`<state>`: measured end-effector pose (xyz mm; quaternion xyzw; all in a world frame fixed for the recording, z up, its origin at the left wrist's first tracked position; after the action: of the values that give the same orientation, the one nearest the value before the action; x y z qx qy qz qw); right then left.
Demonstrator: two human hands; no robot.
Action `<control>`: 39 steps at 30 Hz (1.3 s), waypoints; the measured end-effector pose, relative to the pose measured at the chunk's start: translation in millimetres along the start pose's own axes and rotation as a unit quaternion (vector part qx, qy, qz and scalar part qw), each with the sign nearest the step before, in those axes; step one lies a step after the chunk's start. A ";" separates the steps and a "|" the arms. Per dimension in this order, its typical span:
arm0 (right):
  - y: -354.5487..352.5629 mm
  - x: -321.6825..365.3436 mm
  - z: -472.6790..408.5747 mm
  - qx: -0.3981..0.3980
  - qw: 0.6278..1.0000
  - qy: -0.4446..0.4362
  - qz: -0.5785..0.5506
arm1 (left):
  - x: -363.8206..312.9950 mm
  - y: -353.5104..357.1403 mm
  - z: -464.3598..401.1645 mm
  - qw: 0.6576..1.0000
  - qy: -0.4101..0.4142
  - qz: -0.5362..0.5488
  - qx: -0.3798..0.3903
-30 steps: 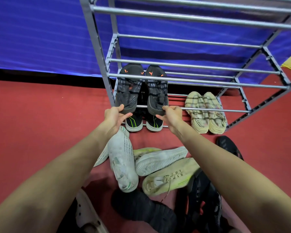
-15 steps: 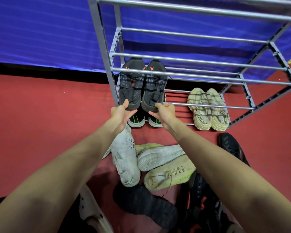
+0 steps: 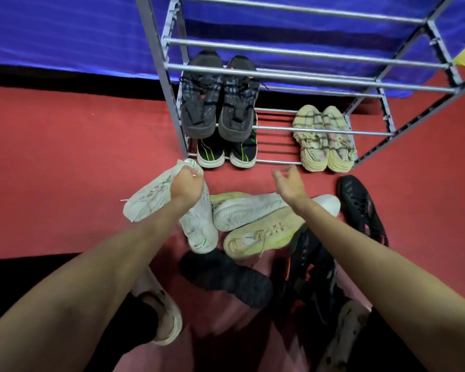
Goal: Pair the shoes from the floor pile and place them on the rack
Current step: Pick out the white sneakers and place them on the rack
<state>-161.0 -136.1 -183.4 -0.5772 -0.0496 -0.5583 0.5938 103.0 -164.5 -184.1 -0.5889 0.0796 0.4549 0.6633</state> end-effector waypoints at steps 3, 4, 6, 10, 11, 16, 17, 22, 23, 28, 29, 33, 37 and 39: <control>-18.9 -54.5 23.0 0.000 0.999 0.025 0.046 | 9.4 12.6 29.2 0.998 0.036 -0.046 0.033; -24.6 -69.9 31.3 -0.006 0.998 0.038 0.052 | 11.8 15.4 36.3 0.996 0.054 -0.061 0.037; -33.6 -93.1 48.1 -0.012 0.996 0.054 0.062 | 17.0 18.3 46.2 0.991 0.082 -0.100 0.031; -24.6 -101.2 75.2 0.027 0.998 0.032 0.054 | 41.5 14.0 67.2 0.985 0.014 -0.174 -0.018; -17.4 -93.0 78.8 0.044 0.998 -0.002 0.055 | 50.4 11.2 71.7 0.983 -0.025 -0.179 -0.024; 34.7 -42.6 86.6 0.121 0.955 -0.207 0.176 | 90.4 15.3 72.9 0.982 -0.163 -0.093 0.037; 46.6 -33.5 87.0 0.124 0.933 -0.256 0.221 | 96.3 18.5 72.1 0.980 -0.185 -0.049 0.062; 97.0 -29.0 78.5 0.195 0.870 -0.316 0.323 | 111.7 22.3 72.1 0.969 -0.217 0.066 0.101; 100.0 -28.6 77.6 0.190 0.863 -0.326 0.336 | 113.4 22.3 71.6 0.969 -0.214 0.070 0.101; 88.5 -17.3 81.9 0.115 0.819 -0.417 0.377 | 117.9 26.9 71.0 0.969 -0.207 0.089 0.101; 82.8 -18.1 85.0 0.110 0.807 -0.444 0.373 | 117.7 27.4 70.6 0.968 -0.207 0.095 0.101; 49.9 -41.0 99.8 0.098 0.759 -0.548 0.337 | 117.7 27.4 68.5 0.965 -0.210 0.119 0.107; 22.0 -68.1 116.2 0.106 0.730 -0.583 0.339 | 121.4 28.6 66.7 0.961 -0.211 0.131 0.119; 18.6 -80.5 124.8 0.148 0.718 -0.578 0.357 | 121.7 30.8 66.4 0.957 -0.216 0.145 0.129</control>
<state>-104.4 -0.2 -210.7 -0.6677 -0.2553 0.1522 0.6825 122.8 -49.1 -264.5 -0.3681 0.0765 0.6486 0.6618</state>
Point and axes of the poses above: each hand's wrist, its own z-axis away from the middle knuckle, its own y-axis out of the palm, x = y × z, the point moved 7 cm from there along -z, towards the middle knuckle, and after that the axes turned 14 degrees about -x, right-handed, at the moved point
